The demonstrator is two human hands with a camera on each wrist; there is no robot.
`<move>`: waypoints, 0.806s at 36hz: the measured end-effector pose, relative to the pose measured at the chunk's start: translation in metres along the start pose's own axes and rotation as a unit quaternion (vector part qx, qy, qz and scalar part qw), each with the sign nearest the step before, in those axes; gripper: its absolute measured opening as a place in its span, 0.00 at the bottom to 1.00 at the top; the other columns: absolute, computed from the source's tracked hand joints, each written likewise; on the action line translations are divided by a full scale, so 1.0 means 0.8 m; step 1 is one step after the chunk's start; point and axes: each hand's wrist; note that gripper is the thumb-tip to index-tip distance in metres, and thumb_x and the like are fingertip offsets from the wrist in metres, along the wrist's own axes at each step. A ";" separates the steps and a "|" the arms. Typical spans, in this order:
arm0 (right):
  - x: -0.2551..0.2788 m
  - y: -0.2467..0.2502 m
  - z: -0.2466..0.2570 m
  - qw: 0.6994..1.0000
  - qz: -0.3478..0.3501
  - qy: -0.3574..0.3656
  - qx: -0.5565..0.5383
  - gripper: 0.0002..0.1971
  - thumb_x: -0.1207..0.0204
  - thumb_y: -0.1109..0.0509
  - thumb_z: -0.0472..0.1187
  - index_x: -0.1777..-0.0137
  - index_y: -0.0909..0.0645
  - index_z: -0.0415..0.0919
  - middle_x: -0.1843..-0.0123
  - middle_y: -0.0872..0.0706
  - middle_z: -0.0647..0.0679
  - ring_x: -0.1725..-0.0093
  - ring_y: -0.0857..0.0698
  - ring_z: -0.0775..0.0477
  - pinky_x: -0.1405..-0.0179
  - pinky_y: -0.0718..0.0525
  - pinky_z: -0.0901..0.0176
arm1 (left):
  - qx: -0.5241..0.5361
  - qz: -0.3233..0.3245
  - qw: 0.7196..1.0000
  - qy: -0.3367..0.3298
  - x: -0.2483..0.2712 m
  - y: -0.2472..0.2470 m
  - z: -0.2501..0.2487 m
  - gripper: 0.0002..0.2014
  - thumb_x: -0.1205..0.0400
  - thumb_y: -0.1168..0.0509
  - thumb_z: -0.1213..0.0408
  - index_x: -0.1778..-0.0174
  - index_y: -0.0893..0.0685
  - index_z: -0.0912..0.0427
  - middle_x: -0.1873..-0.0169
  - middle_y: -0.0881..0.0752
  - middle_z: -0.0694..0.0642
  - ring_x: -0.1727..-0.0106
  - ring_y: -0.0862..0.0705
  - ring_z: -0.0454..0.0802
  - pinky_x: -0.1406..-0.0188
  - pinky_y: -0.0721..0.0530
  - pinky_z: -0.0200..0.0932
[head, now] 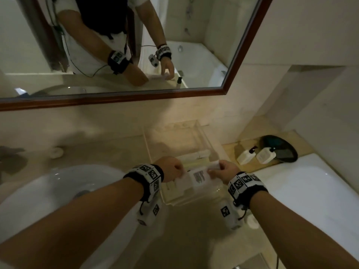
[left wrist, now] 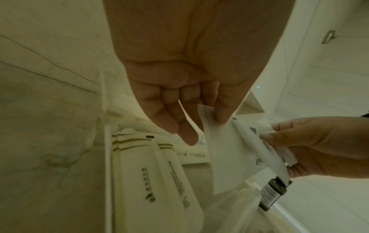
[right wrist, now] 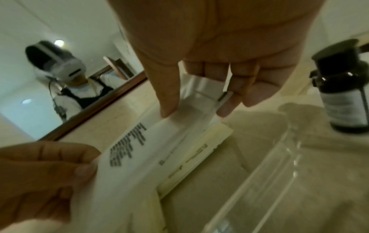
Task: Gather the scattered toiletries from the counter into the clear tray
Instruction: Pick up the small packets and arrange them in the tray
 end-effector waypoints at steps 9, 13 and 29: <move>-0.087 0.032 0.019 0.945 0.117 0.005 0.305 0.19 0.29 0.27 0.58 0.57 0.26 0.43 0.57 0.22 0.46 0.52 0.23 0.43 0.54 0.27 0.55 | -0.105 -0.045 0.991 0.066 -0.043 -0.014 -0.022 0.14 0.14 0.42 0.55 0.42 0.13 0.55 0.44 0.13 0.55 0.45 0.16 0.56 0.42 0.16 0.50; -0.120 0.032 0.024 0.915 0.146 0.009 0.376 0.29 0.31 0.26 0.61 0.39 0.19 0.39 0.48 0.19 0.43 0.43 0.19 0.40 0.48 0.22 0.53 | -0.162 -0.058 0.979 0.110 -0.056 -0.023 -0.032 0.14 0.15 0.43 0.55 0.46 0.13 0.55 0.54 0.15 0.53 0.55 0.18 0.54 0.53 0.20 0.44; -0.237 -0.025 -0.029 0.826 0.147 0.166 0.519 0.12 0.33 0.28 0.50 0.53 0.21 0.45 0.61 0.19 0.49 0.65 0.16 0.46 0.63 0.11 0.53 | -0.290 -0.064 0.925 0.238 -0.078 -0.045 -0.042 0.11 0.16 0.42 0.59 0.49 0.14 0.53 0.48 0.15 0.54 0.40 0.20 0.58 0.38 0.27 0.57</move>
Point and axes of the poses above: each hand's wrist, its own x-axis away from the middle knuckle, its own y-axis out of the back of the hand, z = x × y
